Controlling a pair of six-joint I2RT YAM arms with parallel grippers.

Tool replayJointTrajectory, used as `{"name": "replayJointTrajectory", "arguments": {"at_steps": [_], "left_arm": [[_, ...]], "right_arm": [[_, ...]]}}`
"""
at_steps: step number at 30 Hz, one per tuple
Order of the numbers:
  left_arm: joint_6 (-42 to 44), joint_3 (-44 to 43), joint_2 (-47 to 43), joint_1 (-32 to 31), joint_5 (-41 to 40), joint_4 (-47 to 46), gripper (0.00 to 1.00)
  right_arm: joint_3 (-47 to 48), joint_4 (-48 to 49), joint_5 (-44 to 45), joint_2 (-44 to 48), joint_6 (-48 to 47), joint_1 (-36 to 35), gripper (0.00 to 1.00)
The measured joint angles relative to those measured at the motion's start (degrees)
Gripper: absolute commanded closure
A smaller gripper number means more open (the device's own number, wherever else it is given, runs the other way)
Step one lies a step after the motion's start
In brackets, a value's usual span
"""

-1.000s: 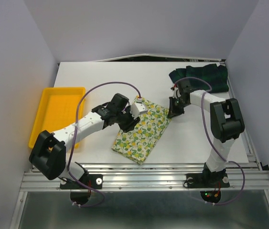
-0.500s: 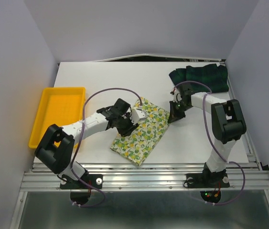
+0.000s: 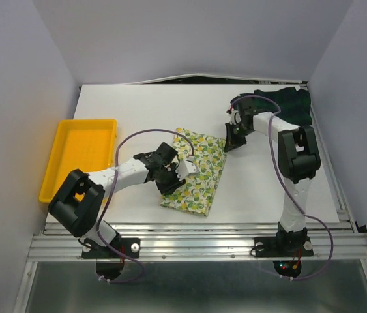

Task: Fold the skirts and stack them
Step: Fold the skirt

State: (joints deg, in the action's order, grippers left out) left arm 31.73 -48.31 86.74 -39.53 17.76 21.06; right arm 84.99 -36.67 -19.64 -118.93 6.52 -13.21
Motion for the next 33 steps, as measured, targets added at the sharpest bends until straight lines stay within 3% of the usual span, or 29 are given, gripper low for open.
{"name": "replayJointTrajectory", "arguments": {"at_steps": [4,5,7,11,15,22,27,33], "left_arm": [[0.50,0.09,-1.84,-1.07,0.17,0.33,0.52],[0.61,0.09,-2.49,-1.31,0.39,0.35,0.50],[0.61,0.09,-3.72,-1.57,0.74,0.33,0.48],[-1.01,0.09,-7.15,-1.77,0.98,-0.90,0.45],[-5.40,0.09,-10.12,-2.56,-0.98,-5.29,0.44],[-8.63,3.50,-10.51,-5.33,-5.55,-13.03,0.41],[-6.34,5.86,-11.78,-8.09,-8.24,-14.29,0.34],[-0.72,8.87,-17.59,-12.57,-11.87,-15.08,0.32]], "right_arm": [[7.52,0.74,-0.15,-4.74,-0.04,0.02,0.82],[11.08,0.59,-0.31,-6.73,0.26,0.02,0.62],[14.84,0.83,-0.31,-8.87,0.94,0.02,0.37],[18.18,1.01,0.39,-9.07,0.96,0.00,0.25],[8.94,0.61,2.75,-0.61,2.01,0.09,0.13],[-9.38,0.90,-3.15,16.28,4.79,0.13,0.15],[-17.81,2.29,-8.31,14.62,6.01,0.13,0.19],[-19.71,4.17,-13.90,12.90,7.50,0.17,0.27]]}}
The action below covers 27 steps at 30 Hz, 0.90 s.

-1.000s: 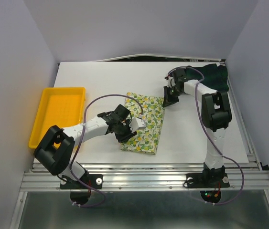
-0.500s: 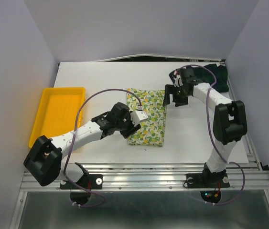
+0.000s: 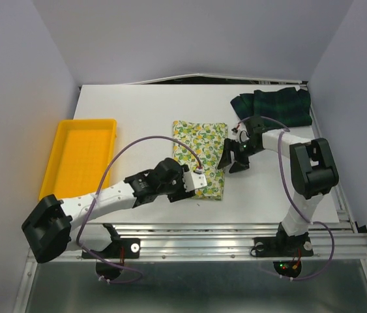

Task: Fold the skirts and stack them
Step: Fold the skirt

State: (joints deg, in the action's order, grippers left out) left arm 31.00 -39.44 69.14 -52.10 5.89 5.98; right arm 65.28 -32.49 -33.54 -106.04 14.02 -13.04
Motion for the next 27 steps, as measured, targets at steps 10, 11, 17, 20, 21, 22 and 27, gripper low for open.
{"name": "replayJointTrajectory", "arguments": {"at_steps": [10,11,17,20,21,22,27], "left_arm": [[4.76,0.94,5.97,-6.34,-5.49,-0.90,0.33],[4.72,0.87,6.71,-6.34,-5.81,-0.92,0.33],[3.54,-0.09,8.48,-6.34,-6.14,-1.77,0.33],[2.97,-0.22,8.48,-6.32,-6.14,-3.04,0.33],[2.78,-0.24,8.48,-6.32,-6.14,-3.30,0.33],[2.60,-0.26,8.50,-6.32,-6.14,-3.50,0.33],[1.29,-0.35,8.63,-6.32,-6.14,-3.76,0.33]], "right_arm": [[-6.23,2.27,-10.82,0.09,1.49,0.00,0.26],[-7.65,2.95,-11.91,0.55,2.23,0.00,0.26],[-18.60,6.45,-14.12,7.23,5.73,-0.07,0.28],[-20.76,8.66,-14.88,8.09,7.50,-0.11,0.32],[-21.20,9.46,-15.19,8.09,8.02,-0.11,0.33],[-21.40,9.97,-15.39,7.96,8.35,-0.11,0.33],[-21.05,11.65,-17.66,5.11,9.22,-0.48,0.50]]}}
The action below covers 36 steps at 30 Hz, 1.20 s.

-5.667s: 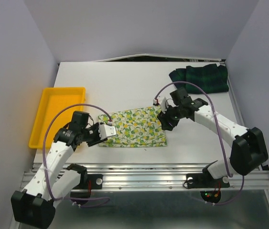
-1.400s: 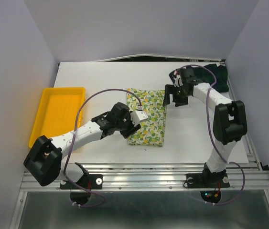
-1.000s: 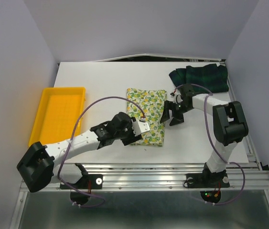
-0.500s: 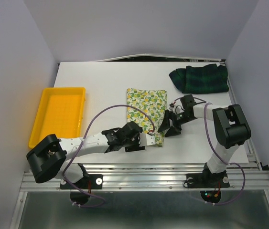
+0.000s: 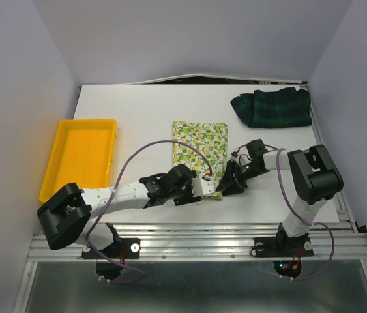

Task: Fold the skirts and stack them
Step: Fold the skirt

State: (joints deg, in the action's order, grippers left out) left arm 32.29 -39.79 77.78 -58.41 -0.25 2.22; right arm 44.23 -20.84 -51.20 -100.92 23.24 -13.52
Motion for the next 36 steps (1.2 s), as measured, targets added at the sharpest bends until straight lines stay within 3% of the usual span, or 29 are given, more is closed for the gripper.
{"name": "replayJointTrajectory", "arguments": {"at_steps": [4,5,10,19,27,36], "left_arm": [[-0.44,0.00,0.00,0.00,0.00,-0.79,0.30],[-0.46,0.00,0.00,0.00,0.00,-0.79,0.25],[0.22,0.00,-0.48,-0.02,2.23,-0.76,0.17],[4.76,5.07,-4.26,-3.15,1.14,-5.09,0.17],[6.12,6.14,0.90,-6.05,-7.37,-14.53,0.19],[6.47,6.45,7.34,-6.71,-10.86,-20.87,0.23]], "right_arm": [[0.98,0.83,-1.09,-3.10,-1.36,-0.90,0.72],[1.18,1.20,-0.63,-3.43,-2.25,-1.14,0.80],[2.43,0.57,1.01,-4.13,-4.13,-1.22,0.99],[5.84,-1.01,-2.97,-4.22,-1.75,-1.46,0.99],[5.99,-1.01,-8.66,-4.20,3.04,-1.46,0.99],[7.34,-0.98,-13.57,-4.22,7.65,-1.46,0.99]]}}
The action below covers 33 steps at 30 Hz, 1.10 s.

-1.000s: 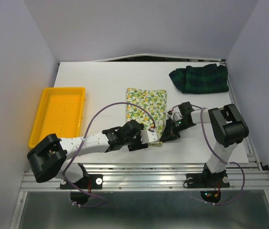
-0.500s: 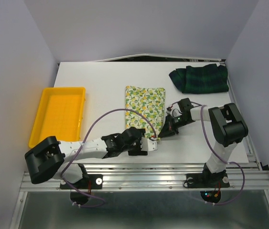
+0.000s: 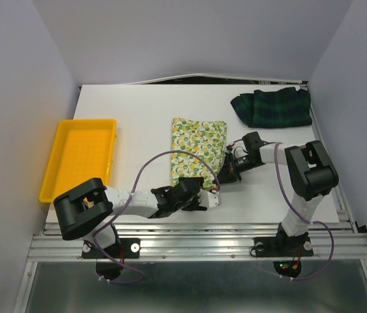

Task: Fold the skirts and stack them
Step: Fold the skirt

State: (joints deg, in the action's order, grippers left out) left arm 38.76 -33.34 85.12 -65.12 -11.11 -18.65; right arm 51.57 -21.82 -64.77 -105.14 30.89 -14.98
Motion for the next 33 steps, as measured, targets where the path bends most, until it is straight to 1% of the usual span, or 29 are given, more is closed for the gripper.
{"name": "replayJointTrajectory", "arguments": {"at_steps": [13,15,22,24,25,27,28,30,32,33], "left_arm": [[-0.55,0.00,1.53,-0.72,-1.60,-2.21,0.32],[-1.27,0.00,2.12,-1.16,-2.56,-2.29,0.32],[-6.25,-0.44,4.74,-2.67,-9.40,-4.68,0.38],[-7.50,-0.44,5.09,-2.69,-10.80,-5.11,0.41],[-7.96,-0.44,5.14,-2.67,-11.45,-5.09,0.49],[-8.72,-0.42,5.35,-2.67,-12.94,-4.98,0.58],[-8.90,-0.42,5.53,-2.64,-13.49,-5.01,0.65],[-8.92,-0.39,5.68,-2.64,-14.19,-4.68,0.72],[-8.39,-0.39,5.42,-2.64,-13.94,-3.82,0.88],[-8.11,-0.39,5.25,-2.64,-13.81,-3.48,0.94]], "right_arm": [[1.33,0.42,-3.74,0.00,5.77,0.39,0.99],[1.33,0.57,-4.09,0.00,6.82,0.70,0.99],[1.31,2.89,-4.81,0.02,10.14,1.25,0.99],[1.31,3.13,-4.90,0.02,10.60,1.40,0.99],[1.31,3.15,-4.92,0.07,10.78,1.44,0.99],[1.18,3.30,-4.94,0.13,10.97,1.53,0.99],[1.09,3.43,-4.92,0.13,10.97,1.70,0.99],[0.87,3.54,-4.90,0.15,10.88,1.84,0.99],[0.52,3.58,-4.59,0.20,10.67,1.92,0.99],[0.28,3.67,-4.44,0.26,10.49,1.97,0.99]]}}
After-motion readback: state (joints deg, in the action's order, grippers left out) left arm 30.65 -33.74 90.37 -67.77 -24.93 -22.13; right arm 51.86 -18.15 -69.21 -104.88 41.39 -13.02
